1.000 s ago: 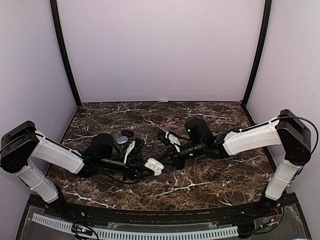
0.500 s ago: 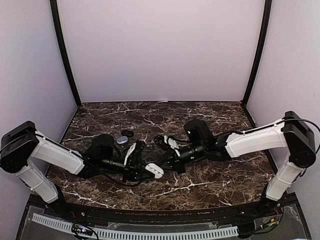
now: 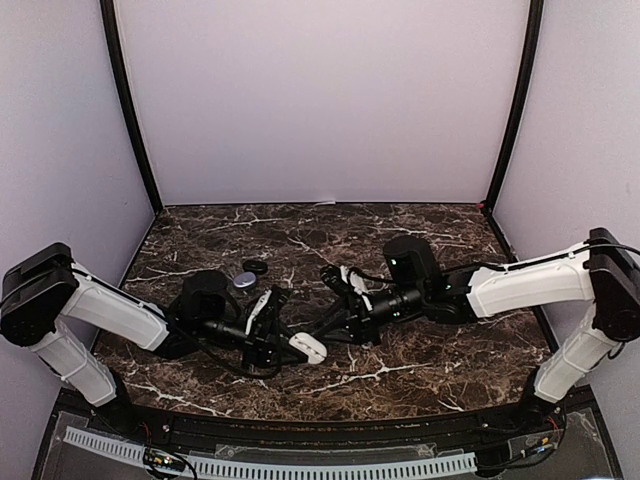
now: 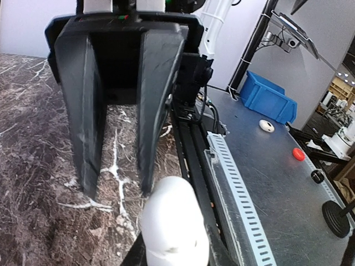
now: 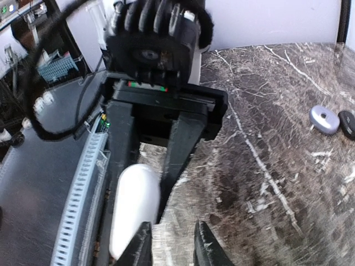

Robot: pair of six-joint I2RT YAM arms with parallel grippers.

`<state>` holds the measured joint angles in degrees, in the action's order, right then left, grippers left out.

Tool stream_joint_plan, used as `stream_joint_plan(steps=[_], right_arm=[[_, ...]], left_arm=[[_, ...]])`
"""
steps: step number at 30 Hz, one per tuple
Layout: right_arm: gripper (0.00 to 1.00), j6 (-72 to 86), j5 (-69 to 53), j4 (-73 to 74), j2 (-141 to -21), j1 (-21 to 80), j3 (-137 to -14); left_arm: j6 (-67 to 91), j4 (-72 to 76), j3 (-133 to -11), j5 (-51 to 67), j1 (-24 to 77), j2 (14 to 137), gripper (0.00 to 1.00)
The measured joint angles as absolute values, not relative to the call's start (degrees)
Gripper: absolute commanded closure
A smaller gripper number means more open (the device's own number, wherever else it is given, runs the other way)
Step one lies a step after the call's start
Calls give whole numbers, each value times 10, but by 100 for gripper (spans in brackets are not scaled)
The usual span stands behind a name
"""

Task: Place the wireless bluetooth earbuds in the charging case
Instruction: Close the charging case with the earbuds.

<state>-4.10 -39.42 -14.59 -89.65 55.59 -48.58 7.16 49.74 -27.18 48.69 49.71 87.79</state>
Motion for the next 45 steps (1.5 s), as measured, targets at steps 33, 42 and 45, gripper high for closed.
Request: stream_joint_plan(steps=[33,42,45], right_arm=[[84,10,-509,-106,-928,557,-515],[88,-10,-463,-68,-928,564,-519],[87,-13,-451,-64,-928,566,-519]], left_arm=[[-27,480,-259,488,506,861,87],[-4,419,-274,458,508,866,87],[9,416,-274,449,509,868,87]])
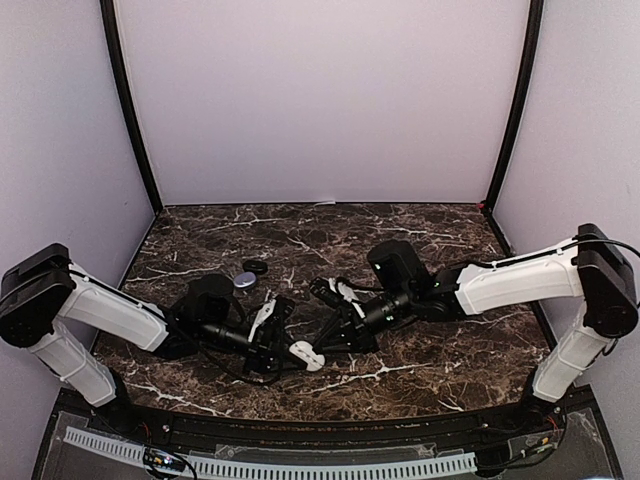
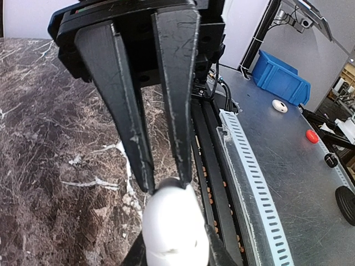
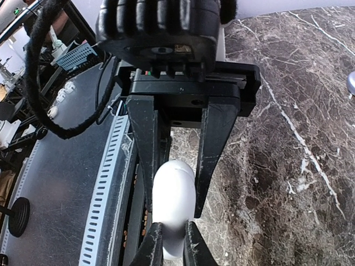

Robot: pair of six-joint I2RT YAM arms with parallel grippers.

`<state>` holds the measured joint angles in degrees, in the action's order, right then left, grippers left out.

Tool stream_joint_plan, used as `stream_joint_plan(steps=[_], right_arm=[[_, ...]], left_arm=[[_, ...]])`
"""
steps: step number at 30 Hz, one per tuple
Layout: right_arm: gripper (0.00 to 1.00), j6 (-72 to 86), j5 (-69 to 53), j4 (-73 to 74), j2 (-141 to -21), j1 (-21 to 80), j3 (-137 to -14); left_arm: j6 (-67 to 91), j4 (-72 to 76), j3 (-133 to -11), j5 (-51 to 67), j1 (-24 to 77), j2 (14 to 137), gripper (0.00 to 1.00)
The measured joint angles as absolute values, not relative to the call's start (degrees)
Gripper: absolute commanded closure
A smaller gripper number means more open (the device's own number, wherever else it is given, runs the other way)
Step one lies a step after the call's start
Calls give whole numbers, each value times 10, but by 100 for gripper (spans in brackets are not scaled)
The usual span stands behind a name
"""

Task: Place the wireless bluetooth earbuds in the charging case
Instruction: Close the charging case with the earbuds.

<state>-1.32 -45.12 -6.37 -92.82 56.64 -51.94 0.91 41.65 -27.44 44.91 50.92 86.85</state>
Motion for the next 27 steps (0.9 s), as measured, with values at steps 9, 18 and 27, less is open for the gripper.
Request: stream_joint_plan(steps=[9,18,27], right_arm=[[83,-13,-424,-61,-928,569,-519],[82,-9,-420,-71,-933,576,-519],[78,-5,-432,-82,-943,583,-523]], left_arm=[[20,410,-276,424,511,872,88],[-6,427,-265,430,511,870,88],[-39,437,-259,442,511,860,88]])
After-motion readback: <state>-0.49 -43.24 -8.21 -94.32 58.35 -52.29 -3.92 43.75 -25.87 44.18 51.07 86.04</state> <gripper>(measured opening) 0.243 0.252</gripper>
